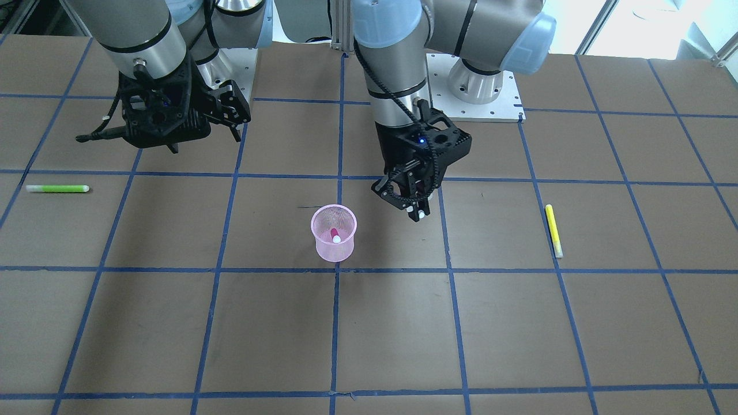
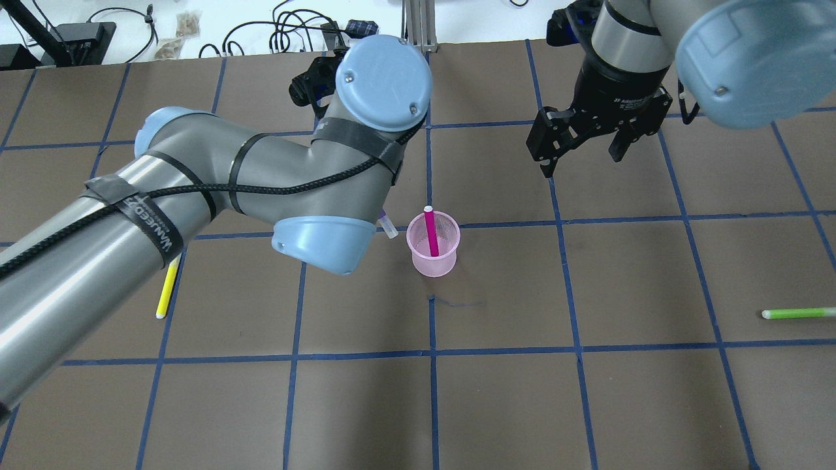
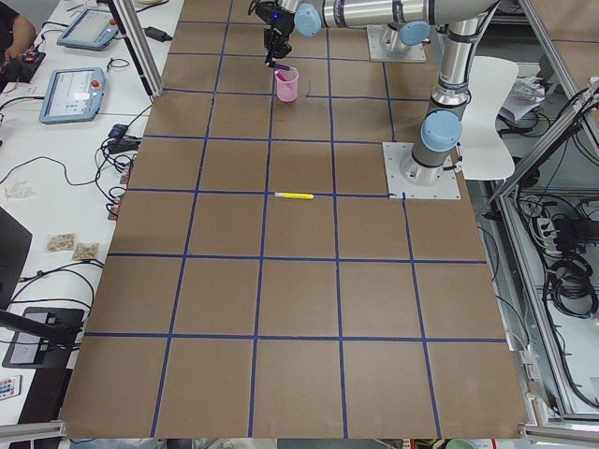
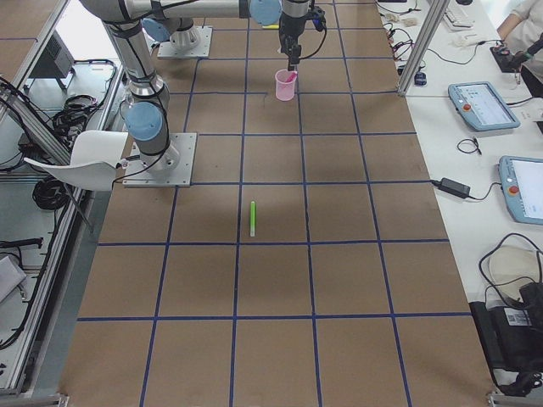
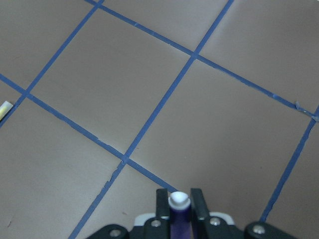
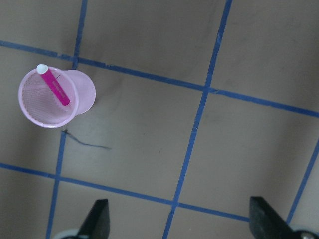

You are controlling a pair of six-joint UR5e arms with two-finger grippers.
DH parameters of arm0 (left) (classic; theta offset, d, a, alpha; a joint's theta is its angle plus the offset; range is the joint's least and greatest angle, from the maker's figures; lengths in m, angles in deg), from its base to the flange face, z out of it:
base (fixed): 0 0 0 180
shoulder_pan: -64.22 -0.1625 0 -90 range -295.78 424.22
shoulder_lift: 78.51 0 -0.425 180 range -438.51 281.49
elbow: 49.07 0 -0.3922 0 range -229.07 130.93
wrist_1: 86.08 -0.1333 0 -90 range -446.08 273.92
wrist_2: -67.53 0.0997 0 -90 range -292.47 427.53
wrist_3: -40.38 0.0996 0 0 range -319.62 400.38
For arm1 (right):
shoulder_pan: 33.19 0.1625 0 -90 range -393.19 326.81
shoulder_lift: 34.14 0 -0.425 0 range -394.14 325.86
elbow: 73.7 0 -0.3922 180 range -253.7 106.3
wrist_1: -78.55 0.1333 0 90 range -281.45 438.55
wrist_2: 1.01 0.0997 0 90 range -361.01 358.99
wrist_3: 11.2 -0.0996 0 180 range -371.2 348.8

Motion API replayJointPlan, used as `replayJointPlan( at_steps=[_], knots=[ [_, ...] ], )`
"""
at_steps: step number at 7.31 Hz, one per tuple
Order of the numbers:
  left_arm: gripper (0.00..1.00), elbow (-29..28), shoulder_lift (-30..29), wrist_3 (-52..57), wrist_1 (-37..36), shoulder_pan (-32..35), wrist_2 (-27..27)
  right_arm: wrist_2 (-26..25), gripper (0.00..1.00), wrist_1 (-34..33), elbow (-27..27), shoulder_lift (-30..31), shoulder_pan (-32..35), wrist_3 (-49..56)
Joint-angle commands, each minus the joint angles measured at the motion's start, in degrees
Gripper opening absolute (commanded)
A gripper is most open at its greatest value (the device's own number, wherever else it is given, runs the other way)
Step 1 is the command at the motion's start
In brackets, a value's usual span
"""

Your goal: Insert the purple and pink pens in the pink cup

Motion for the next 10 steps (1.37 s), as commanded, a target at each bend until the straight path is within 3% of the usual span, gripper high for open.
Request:
replayJointPlan(
  at_steps=[1,2,3,10],
  knots=[
    [0.0,0.1,-3.8,-4.7,-5.4,2.6,3.4,-4.2,1.0,-2.9,-0.8,0.1,-0.4,1.0],
    [0.0,0.0,-5.3,-5.4,-7.0,4.5,9.6,-3.9,1.0,-3.0,-1.0,0.2,-0.1,0.7],
    [0.0,0.0,-6.5,-6.8,-7.3,6.2,10.5,-4.1,1.0,-2.9,-1.1,0.5,-0.2,0.7],
    [0.0,0.3,-9.7,-16.8,-7.2,10.1,10.4,-4.0,1.0,-1.1,-1.2,1.1,-0.5,0.7]
  ],
)
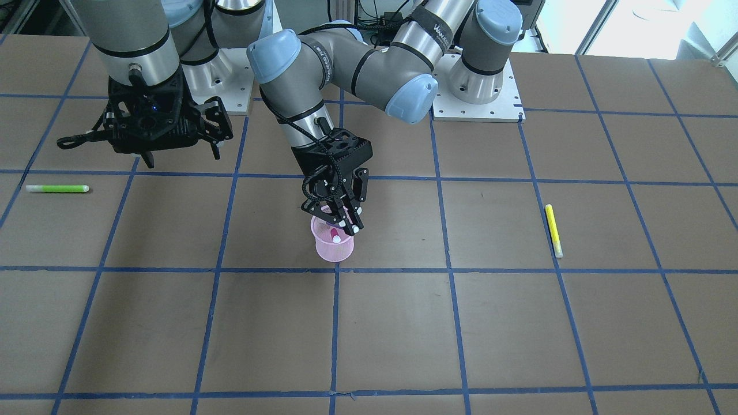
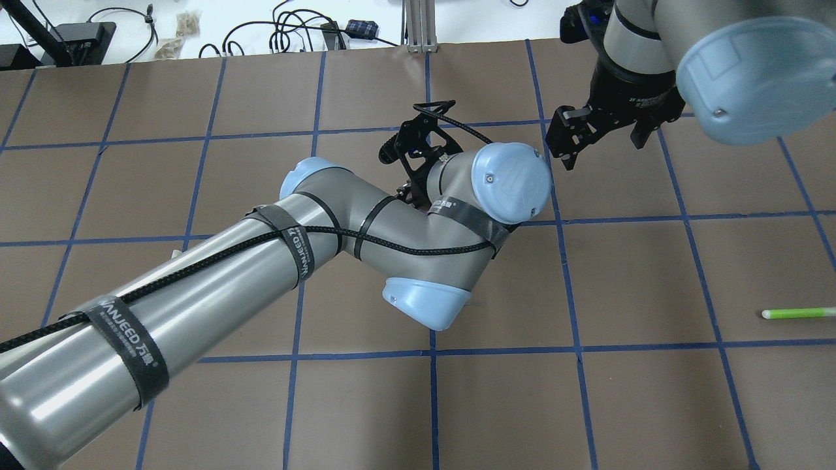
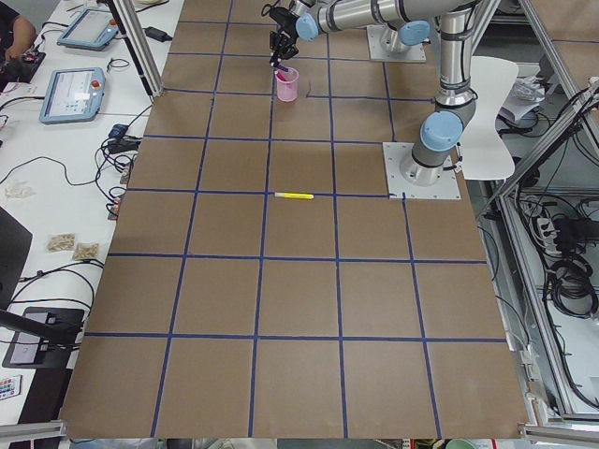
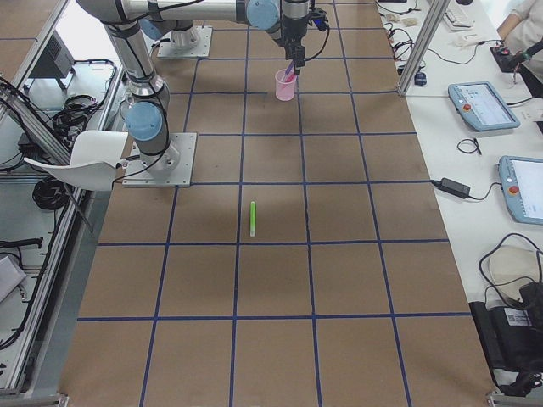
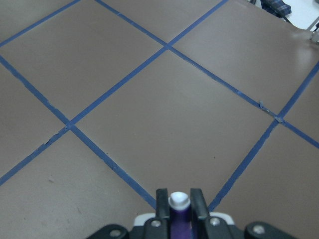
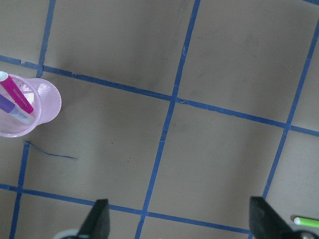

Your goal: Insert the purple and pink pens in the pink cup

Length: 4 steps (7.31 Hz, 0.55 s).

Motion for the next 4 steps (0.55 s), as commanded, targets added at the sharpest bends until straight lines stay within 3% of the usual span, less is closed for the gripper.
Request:
replayJointPlan(
  at_steps=[1,2,3,4],
  knots=[
    [0.0,0.7,-0.4,-0.5,0.0,0.8,0.2,0.4,1.0,0.7,0.0,0.2,-0.5,0.0],
    [0.36,0.9,-0.4,-0.5,0.0,1.3,0.1,0.9,1.0,0.6,0.2,0.2,-1.4,-0.7],
    [0.98,0.9,-0.4,-0.5,0.0,1.5,-0.2,3.0,1.0,0.4,0.2,0.6,-2.7,-0.7],
    [1.0,0.9,-0.1,-0.1,-0.3,1.5,-0.7,4.8,1.0,0.1,0.3,1.5,-4.5,-0.8]
  ],
)
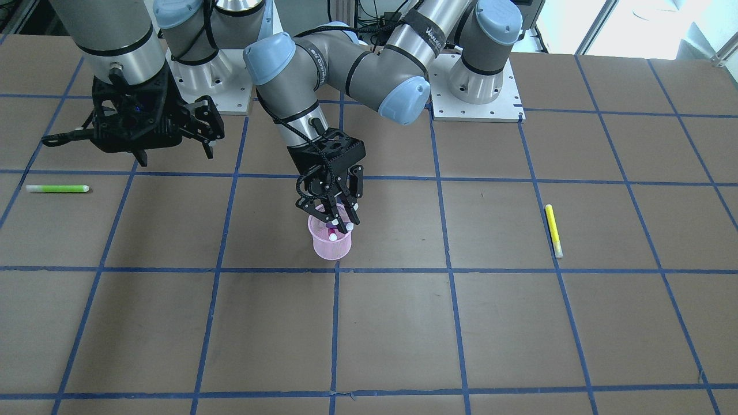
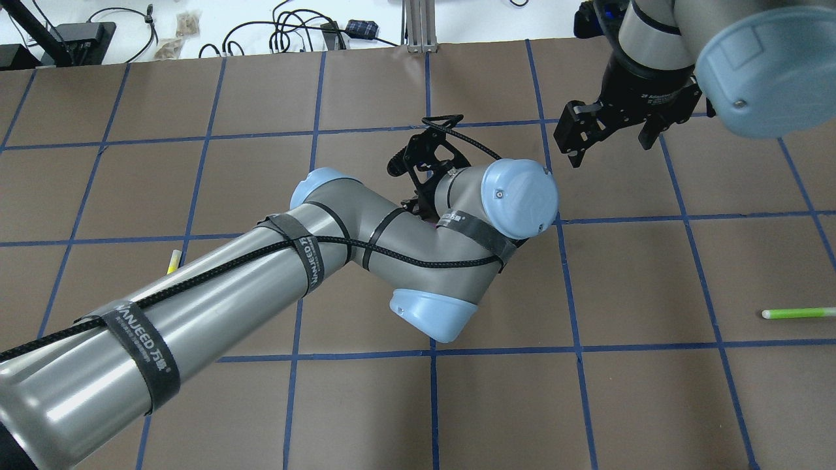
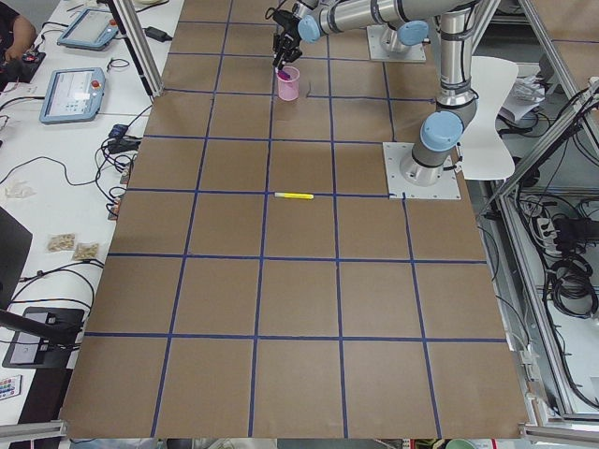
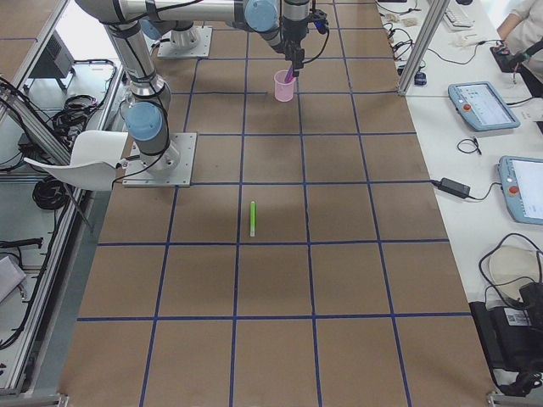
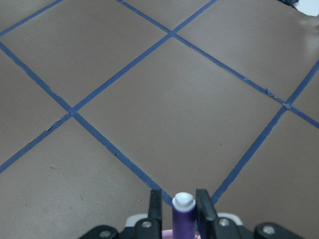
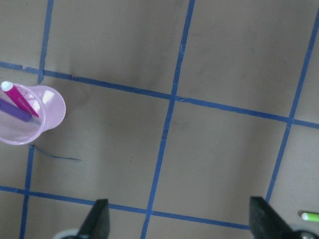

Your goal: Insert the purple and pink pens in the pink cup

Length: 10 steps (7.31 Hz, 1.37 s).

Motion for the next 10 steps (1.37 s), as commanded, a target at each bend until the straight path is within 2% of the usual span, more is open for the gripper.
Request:
replayJointPlan(
  at_steps=[1,2,3,5,7,8,9,10],
  knots=[
    [1.0,0.0,0.4,1.0,-0.2,0.2,-0.5,2.2,1.0,-0.8,0.1,0.9,-2.4,-0.2],
    [1.0,-0.1,1.9,3.3,0.7,-0.2,-0.8,2.1,1.0,-4.5,-0.2,0.9,-2.2,-1.3],
    [1.0,-1.0,3.3,13.0,0.6,-1.3,-7.3,2.1,1.0,-4.7,-0.2,0.9,-2.0,-2.2],
    [1.0,-1.5,7.1,27.9,3.6,-9.7,-18.0,2.1,1.0,-4.4,-0.2,0.9,-2.2,-2.2],
    [1.0,-4.4,11.1,45.0,12.9,-18.6,-23.8,2.1,1.0,-4.3,-0.2,0.9,-2.1,-2.1],
    [1.0,-7.1,12.5,54.0,19.9,-24.1,-30.7,2.1,1.0,-4.3,-0.2,0.9,-2.1,-2.1],
    [1.0,-9.5,13.6,58.4,25.4,-28.4,-33.1,2.1,1.0,-4.8,-0.2,0.9,-2.0,-2.1],
    [1.0,-9.3,14.8,61.3,26.0,-32.1,-33.4,2.1,1.0,-4.3,-0.2,1.0,-2.0,-2.1]
  ],
)
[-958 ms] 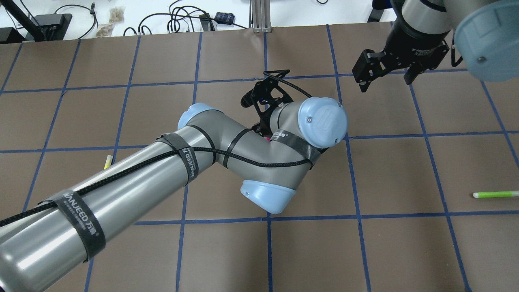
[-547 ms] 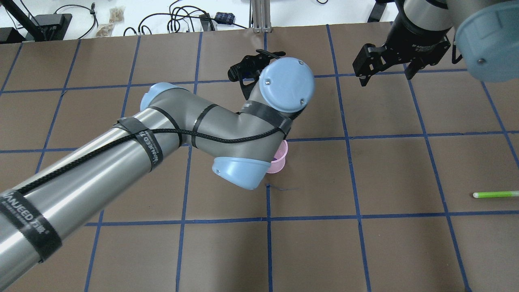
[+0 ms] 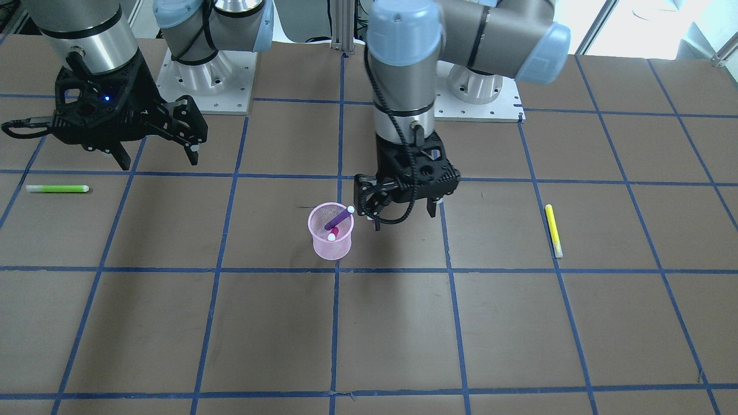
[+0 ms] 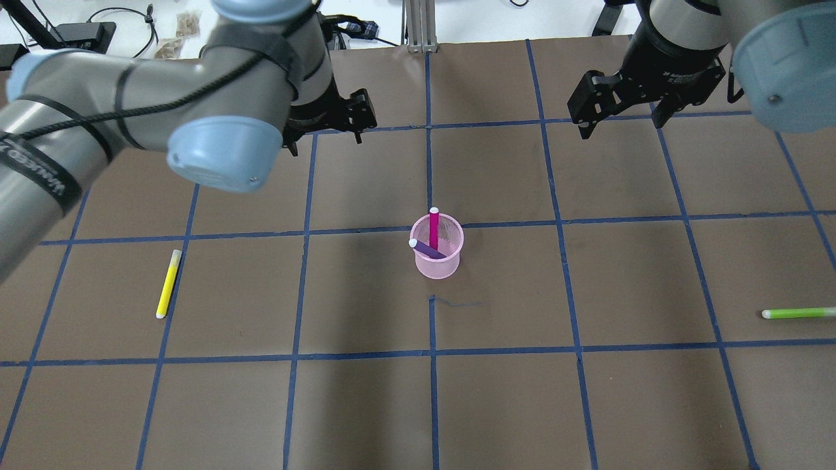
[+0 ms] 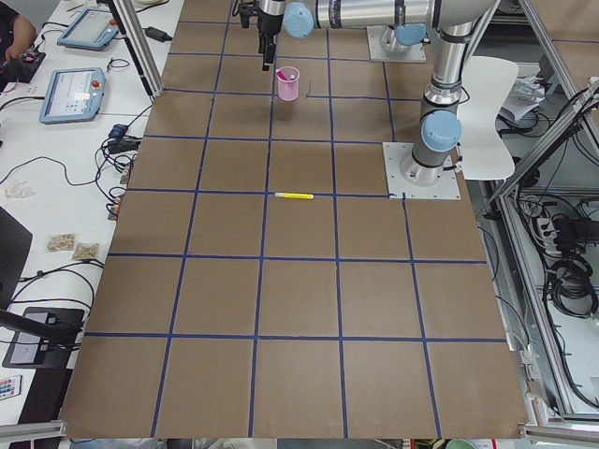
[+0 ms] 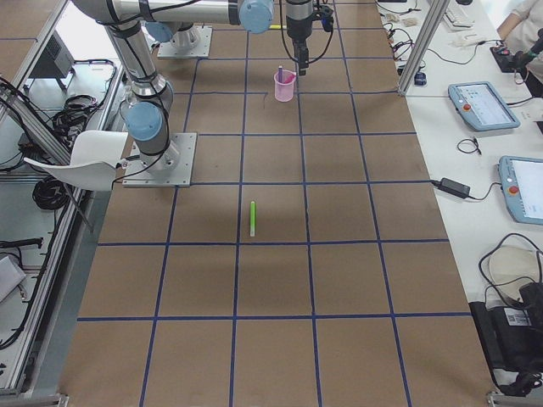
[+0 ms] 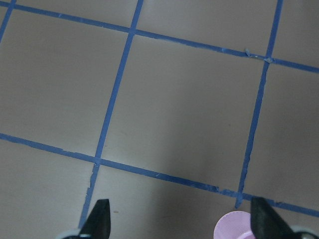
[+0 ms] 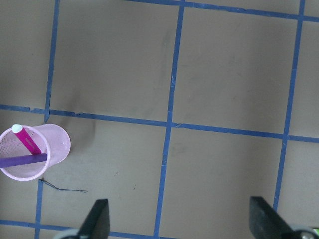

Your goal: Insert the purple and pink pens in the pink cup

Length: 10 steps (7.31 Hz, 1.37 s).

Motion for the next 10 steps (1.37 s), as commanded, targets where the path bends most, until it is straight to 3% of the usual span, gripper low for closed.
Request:
replayJointPlan(
  at_steps=[1,3,5,10],
  knots=[
    [1.0,-0.2,1.8,11.3,6.4,-8.2,-1.9,0.0,1.0,0.2,-0.1,0.1,0.0,0.0],
    [1.0,-0.5,6.3,24.8,18.1,-10.9,-1.5,0.1,1.0,0.1,0.0,0.1,0.0,-0.1],
    [1.0,0.5,8.7,26.5,20.5,-15.1,-1.7,0.0,1.0,0.3,0.0,0.1,0.0,-0.1],
    [1.0,2.8,10.6,25.4,20.1,-15.0,-2.2,0.1,1.0,0.2,0.0,0.1,0.0,-0.1]
  ],
)
